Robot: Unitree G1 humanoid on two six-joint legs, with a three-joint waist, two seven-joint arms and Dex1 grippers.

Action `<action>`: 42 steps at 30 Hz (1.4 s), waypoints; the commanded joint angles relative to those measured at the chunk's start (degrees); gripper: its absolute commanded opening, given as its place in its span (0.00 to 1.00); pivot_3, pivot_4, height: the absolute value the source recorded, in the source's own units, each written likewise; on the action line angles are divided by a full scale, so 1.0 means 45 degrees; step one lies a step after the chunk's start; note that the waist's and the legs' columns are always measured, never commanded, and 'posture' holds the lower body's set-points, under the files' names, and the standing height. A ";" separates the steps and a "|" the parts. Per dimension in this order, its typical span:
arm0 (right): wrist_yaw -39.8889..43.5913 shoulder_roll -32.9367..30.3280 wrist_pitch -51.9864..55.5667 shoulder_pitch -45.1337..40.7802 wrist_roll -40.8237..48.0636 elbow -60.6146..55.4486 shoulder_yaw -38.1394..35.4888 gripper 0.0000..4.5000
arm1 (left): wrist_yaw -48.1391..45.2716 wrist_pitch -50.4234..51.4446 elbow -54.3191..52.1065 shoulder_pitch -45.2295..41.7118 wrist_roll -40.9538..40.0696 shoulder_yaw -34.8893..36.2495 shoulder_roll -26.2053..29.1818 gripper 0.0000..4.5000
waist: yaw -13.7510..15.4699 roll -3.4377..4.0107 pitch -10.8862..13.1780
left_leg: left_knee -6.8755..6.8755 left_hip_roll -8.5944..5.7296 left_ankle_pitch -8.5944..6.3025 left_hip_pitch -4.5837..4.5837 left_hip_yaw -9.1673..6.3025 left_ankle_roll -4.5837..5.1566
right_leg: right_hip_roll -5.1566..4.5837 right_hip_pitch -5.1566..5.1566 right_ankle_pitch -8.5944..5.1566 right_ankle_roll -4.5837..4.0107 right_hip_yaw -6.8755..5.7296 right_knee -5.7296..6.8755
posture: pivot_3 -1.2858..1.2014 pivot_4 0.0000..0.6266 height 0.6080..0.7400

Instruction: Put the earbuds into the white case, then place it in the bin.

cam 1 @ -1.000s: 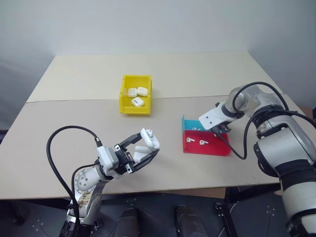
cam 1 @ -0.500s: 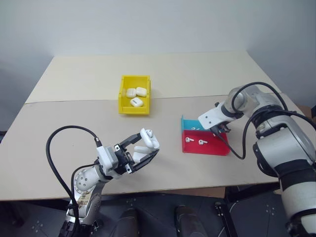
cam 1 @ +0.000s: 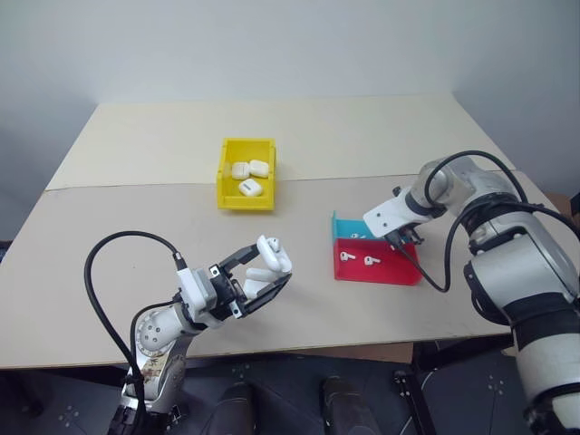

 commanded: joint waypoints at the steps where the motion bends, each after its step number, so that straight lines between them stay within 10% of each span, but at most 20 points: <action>1: 0.0177 -0.0039 0.0239 -0.0350 0.0393 -0.0002 -0.0474 0.19 | 0.0051 -0.0103 -0.0514 -0.0003 -0.0133 0.0061 0.0022 0.61 | 0.0001 0.0000 0.0000 | 0.0000 0.0000 0.0000 0.0000 0.0000 0.0000 | 0.0000 0.0000 0.0000 0.0000 0.0000 0.0000 | 0.52 0.24 1.00; 32: 0.2292 -0.0590 0.1857 -0.0772 0.5409 -0.1759 -0.5390 0.19 | 0.0278 0.1065 -0.0656 -0.1330 -0.1041 0.0036 -0.0467 0.61 | 0.0015 -0.0001 0.0001 | -0.0001 0.0001 0.0000 -0.0005 0.0006 0.0000 | 0.0002 0.0000 0.0000 0.0004 0.0006 -0.0005 | 0.52 0.24 1.00; 42: -0.0851 -0.0069 1.1598 0.8373 1.7212 -1.9216 -1.2057 0.19 | 0.0886 0.2634 -0.2034 -0.2387 -0.2331 0.0103 -0.0764 0.61 | 0.0463 -0.0011 -0.0004 | -0.0005 0.0011 -0.0014 -0.0063 -0.0042 0.0005 | 0.0003 0.0001 -0.0012 0.0035 -0.0031 -0.0036 | 0.52 0.24 1.00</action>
